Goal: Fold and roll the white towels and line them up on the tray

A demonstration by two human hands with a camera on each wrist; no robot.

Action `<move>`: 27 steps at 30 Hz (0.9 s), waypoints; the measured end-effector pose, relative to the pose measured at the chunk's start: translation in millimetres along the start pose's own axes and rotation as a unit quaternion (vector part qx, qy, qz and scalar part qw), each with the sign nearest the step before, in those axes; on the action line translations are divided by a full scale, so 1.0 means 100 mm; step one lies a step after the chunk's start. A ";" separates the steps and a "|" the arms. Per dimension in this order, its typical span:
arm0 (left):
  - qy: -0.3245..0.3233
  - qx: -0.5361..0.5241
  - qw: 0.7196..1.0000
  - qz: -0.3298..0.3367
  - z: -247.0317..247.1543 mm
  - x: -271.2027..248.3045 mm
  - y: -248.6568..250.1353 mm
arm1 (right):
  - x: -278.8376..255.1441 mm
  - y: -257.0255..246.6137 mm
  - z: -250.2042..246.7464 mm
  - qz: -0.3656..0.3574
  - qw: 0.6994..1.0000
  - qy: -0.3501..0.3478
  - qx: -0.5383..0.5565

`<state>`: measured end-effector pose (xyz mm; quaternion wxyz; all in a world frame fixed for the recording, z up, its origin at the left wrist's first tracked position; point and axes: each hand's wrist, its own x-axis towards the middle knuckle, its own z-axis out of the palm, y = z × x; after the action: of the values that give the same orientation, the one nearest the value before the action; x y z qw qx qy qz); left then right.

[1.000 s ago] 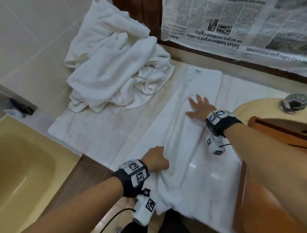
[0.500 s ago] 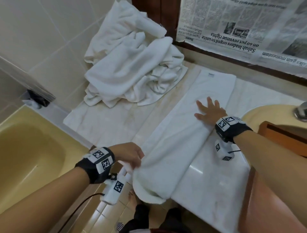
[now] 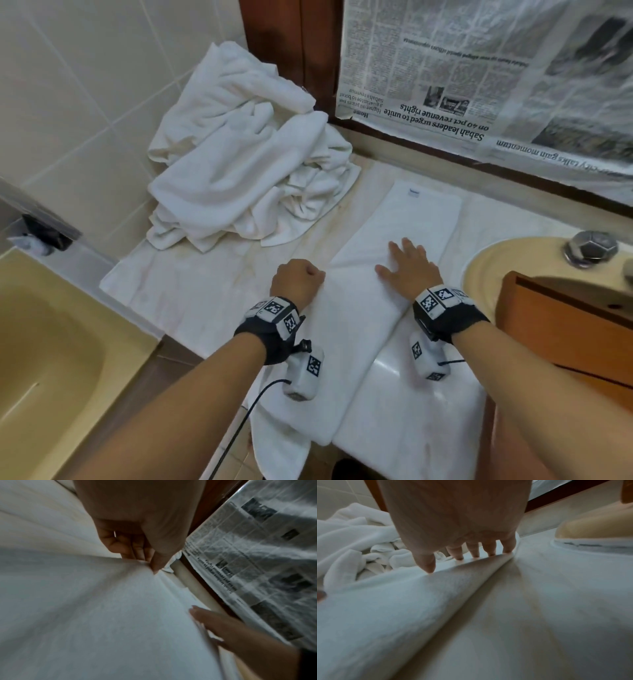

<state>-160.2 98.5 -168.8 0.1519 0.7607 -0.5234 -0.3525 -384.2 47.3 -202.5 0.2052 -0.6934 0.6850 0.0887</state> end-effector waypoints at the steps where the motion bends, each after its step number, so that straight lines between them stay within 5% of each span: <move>1: 0.006 0.008 1.000 -0.012 -0.01 0.01 -0.03 | 0.01 -0.02 -0.02 0.001 1.000 0.004 0.014; 9: -0.031 0.043 0.998 -0.017 0.05 0.17 0.08 | -0.05 -0.04 -0.08 -0.008 1.000 0.011 0.007; 14: -0.073 0.010 0.996 0.043 0.16 0.60 0.47 | 0.08 0.05 -0.20 -0.016 0.997 0.032 0.070; 18: -0.068 0.042 0.994 0.079 0.30 0.96 0.75 | 0.32 0.19 -0.36 -0.007 0.996 0.066 0.068; 27: -0.050 0.151 0.985 0.069 0.48 1.27 0.75 | 0.41 0.29 -0.32 0.010 0.998 0.027 0.055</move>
<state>-219.2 -40.1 -205.7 0.0325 0.7181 -0.6291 -0.2957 -415.7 -2.0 -195.2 0.2240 -0.6761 0.7011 0.0340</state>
